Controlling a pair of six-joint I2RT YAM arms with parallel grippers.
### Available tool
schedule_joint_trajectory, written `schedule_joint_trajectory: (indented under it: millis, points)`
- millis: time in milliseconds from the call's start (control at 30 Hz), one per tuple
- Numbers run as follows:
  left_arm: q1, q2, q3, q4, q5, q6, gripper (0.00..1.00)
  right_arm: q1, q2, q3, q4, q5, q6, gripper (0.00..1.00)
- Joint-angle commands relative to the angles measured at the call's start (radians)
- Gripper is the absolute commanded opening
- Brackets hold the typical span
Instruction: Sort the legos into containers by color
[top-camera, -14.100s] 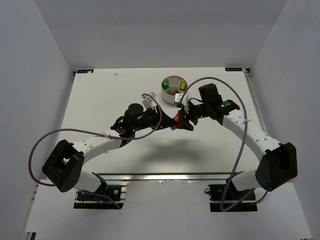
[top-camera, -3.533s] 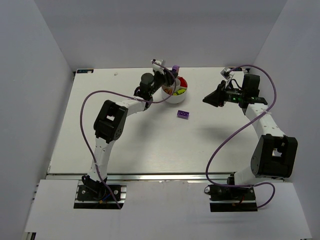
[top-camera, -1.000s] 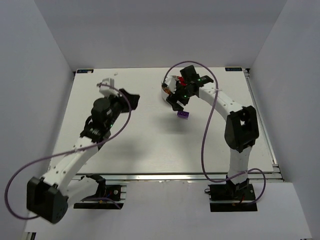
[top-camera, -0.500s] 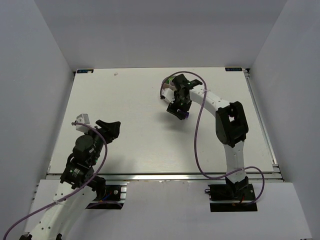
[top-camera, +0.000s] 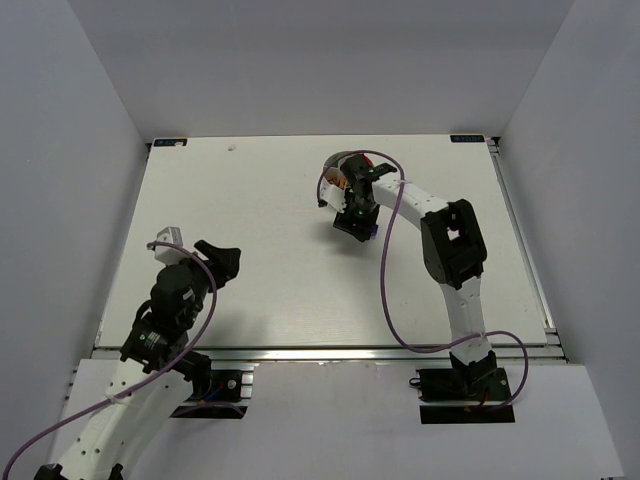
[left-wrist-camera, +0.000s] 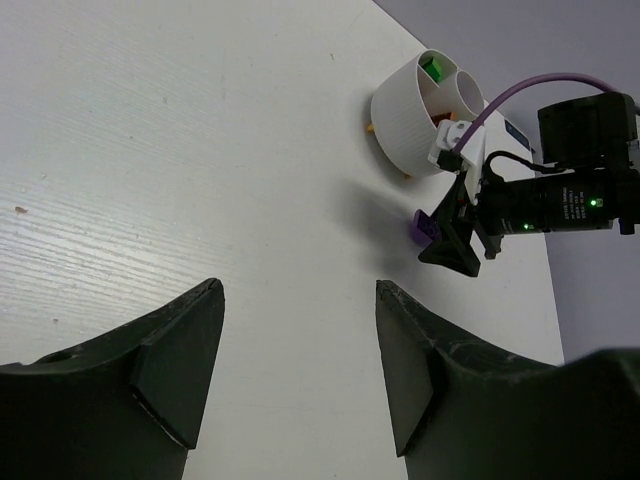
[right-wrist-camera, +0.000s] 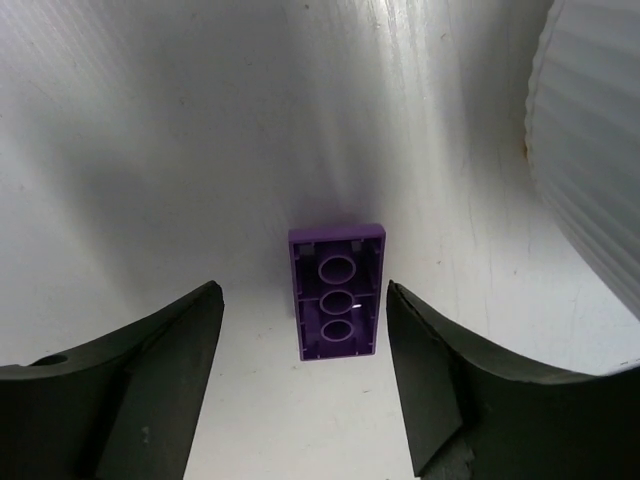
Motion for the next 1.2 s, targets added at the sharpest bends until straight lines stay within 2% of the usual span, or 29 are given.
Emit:
schedule_joint_trajectory:
  millis: [0,133,167,300,367,433,467,633,733,833,1067,1167]
  points:
    - [0.0,-0.011,0.049,-0.036,-0.031,0.013,0.71,0.0,0.008,0.03,0.022,-0.016,-0.039,0.69]
    - [0.0,-0.019,0.052,-0.039,-0.04,0.013,0.71,0.0,0.0,0.004,0.033,-0.018,-0.062,0.55]
    - [0.0,-0.016,0.052,-0.036,-0.04,0.013,0.71,0.0,-0.004,-0.016,0.04,-0.01,-0.066,0.47]
    - [0.0,0.001,0.06,-0.029,-0.042,0.018,0.71,-0.002,-0.064,-0.076,0.094,-0.04,-0.084,0.32]
    - [0.0,0.007,0.064,-0.022,-0.042,0.026,0.71,-0.002,-0.092,-0.084,0.092,-0.106,-0.092,0.2]
    - [0.0,0.018,0.069,-0.015,-0.043,0.033,0.71,-0.003,-0.139,-0.085,0.091,-0.166,-0.095,0.12]
    - [0.0,0.019,0.069,-0.013,-0.042,0.036,0.71,-0.003,-0.156,-0.081,0.086,-0.245,-0.093,0.08]
    - [0.0,0.033,0.072,0.004,-0.032,0.038,0.71,-0.06,-0.234,0.06,0.085,-0.543,0.003,0.01]
    - [0.0,0.036,0.07,0.008,-0.029,0.035,0.71,-0.114,-0.251,0.11,0.202,-0.662,0.153,0.0]
    - [0.0,0.033,0.069,0.013,-0.026,0.033,0.71,-0.161,-0.242,0.134,0.426,-0.665,0.343,0.0]
    - [0.0,0.033,0.078,0.002,-0.031,0.033,0.71,-0.212,-0.138,0.217,0.598,-0.589,0.615,0.0]
    - [0.0,0.033,0.077,0.007,-0.032,0.032,0.71,-0.215,-0.113,0.222,0.677,-0.558,0.658,0.0]
